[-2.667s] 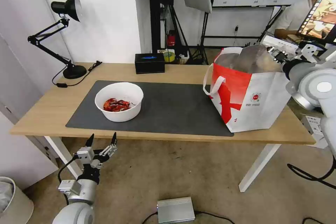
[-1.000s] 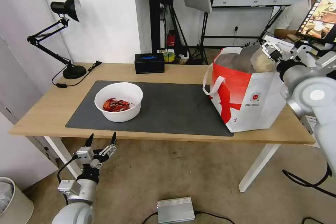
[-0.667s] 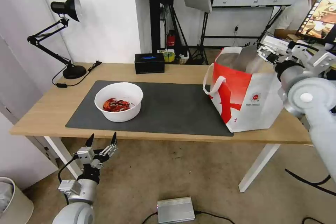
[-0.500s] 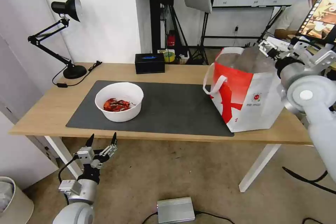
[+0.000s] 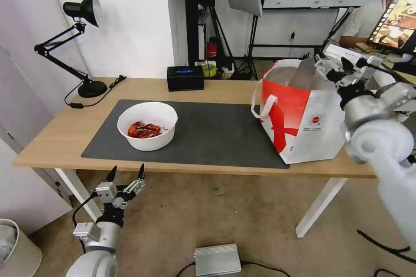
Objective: Pick up the trash from the table and place it into the takeout bag.
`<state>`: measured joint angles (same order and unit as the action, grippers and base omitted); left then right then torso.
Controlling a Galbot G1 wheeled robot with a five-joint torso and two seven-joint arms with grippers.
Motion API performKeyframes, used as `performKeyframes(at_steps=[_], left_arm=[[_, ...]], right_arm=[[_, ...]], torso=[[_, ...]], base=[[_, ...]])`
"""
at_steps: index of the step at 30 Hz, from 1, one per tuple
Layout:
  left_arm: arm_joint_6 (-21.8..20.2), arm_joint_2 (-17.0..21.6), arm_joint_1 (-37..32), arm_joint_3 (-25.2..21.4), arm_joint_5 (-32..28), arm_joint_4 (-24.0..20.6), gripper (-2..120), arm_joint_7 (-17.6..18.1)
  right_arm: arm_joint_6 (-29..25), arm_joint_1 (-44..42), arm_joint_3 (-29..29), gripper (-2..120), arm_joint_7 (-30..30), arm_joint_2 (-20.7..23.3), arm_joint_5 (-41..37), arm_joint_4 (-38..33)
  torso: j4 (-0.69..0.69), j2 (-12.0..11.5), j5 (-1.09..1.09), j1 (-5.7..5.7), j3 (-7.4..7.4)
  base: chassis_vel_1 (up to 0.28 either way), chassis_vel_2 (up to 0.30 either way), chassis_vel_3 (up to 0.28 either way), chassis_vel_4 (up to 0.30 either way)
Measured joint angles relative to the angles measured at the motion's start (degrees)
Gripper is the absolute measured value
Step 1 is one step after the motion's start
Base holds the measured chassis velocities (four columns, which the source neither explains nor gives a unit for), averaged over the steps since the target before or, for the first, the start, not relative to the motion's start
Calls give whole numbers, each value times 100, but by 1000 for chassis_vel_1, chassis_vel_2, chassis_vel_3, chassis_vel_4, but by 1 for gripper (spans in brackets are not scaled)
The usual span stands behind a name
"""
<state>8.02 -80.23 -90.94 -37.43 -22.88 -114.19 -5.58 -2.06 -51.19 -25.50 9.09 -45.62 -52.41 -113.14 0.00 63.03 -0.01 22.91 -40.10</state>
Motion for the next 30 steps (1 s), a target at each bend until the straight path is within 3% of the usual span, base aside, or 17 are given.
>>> performKeyframes(at_steps=[1, 4, 8, 16, 22, 30], left_arm=[[0, 0, 0, 0, 0, 0, 100, 0], [5, 1, 5, -26, -14, 0, 100, 0], [8, 4, -20, -59, -26, -38, 100, 1], [13, 11, -65, -94, -33, -98, 100, 1], [16, -9, -129, -99, -33, -157, 100, 1], [25, -23, -157, -70, -22, -166, 100, -5]], right_arm=[[0, 0, 0, 100, 0, 0, 0, 0], [-697, -268, 3, 100, -508, -118, 708, -45], [-1058, -608, -8, 100, -822, -298, 1255, -118], [-1375, -1465, -153, 100, -1162, -808, 1937, -241], [-1684, -2283, -382, 100, -1337, -1442, 2390, -231], [-1730, -2967, -389, 100, -1133, -2165, 2884, -282]], torso=[[0, 0, 0, 0, 0], [0, 0, 0, 0, 0], [0, -1, 0, 0, 0], [0, -1, 1, 0, 0], [0, -1, 0, 0, 1], [0, -1, 0, 0, 0]], base=[[0, 0, 0, 0], [0, 0, 0, 0], [0, 0, 0, 0], [0, 0, 0, 0], [0, 0, 0, 0], [0, 0, 0, 0]])
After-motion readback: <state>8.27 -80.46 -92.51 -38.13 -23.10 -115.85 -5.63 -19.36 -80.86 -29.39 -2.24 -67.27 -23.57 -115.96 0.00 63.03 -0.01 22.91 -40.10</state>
